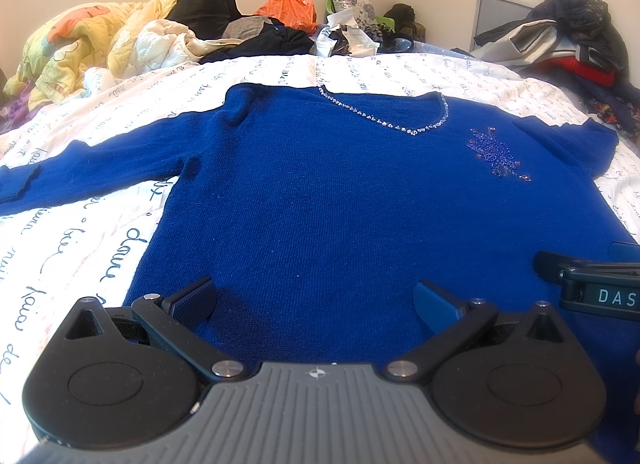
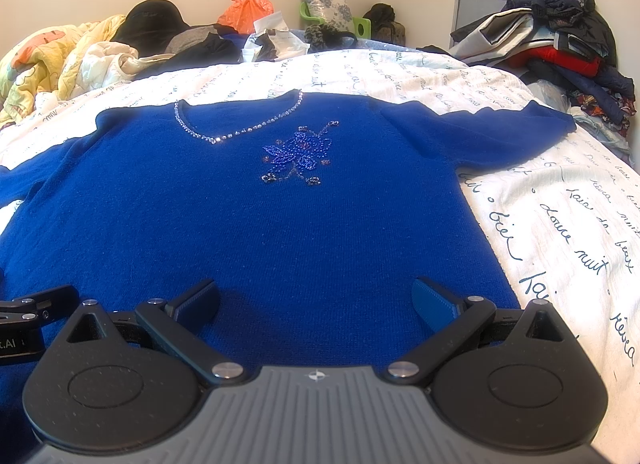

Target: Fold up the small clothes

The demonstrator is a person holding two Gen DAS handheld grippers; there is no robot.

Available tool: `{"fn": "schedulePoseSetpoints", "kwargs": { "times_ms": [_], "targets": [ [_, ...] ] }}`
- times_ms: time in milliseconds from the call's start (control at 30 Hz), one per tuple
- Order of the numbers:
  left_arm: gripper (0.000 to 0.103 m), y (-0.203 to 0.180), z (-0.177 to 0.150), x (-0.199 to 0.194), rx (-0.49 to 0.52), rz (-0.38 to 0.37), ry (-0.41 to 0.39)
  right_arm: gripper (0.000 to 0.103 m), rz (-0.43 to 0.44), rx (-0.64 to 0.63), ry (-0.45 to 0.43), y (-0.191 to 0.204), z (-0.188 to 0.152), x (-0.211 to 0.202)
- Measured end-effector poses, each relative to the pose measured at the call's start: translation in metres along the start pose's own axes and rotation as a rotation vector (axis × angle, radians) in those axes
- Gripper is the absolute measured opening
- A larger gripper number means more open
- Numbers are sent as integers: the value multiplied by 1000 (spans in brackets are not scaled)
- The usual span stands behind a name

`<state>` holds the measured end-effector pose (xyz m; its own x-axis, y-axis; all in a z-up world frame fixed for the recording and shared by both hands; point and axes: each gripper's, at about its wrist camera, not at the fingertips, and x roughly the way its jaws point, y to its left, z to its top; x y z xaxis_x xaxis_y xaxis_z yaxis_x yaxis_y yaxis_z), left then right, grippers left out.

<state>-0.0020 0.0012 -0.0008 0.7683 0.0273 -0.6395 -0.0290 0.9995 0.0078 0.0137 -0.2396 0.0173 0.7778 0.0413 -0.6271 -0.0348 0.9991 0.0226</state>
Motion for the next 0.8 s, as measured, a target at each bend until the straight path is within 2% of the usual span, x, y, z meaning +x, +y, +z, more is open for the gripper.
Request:
{"fn": "schedulePoseSetpoints", "kwargs": {
  "times_ms": [500,600,667,700,800],
  "targets": [
    [103,0,0,0,0,0,0,103,14,-6,13,-1,2,1],
    [103,0,0,0,0,0,0,103,70,-21,66,-8,14,-1],
    [103,0,0,0,0,0,0,103,153,21,80,-23,26,-1],
    [103,0,0,0,-1,0,0,103,203,68,61,-41,38,-3],
    [103,0,0,0,-1,0,-1,103,264,215,-17,-103,70,-1]
  ]
}}
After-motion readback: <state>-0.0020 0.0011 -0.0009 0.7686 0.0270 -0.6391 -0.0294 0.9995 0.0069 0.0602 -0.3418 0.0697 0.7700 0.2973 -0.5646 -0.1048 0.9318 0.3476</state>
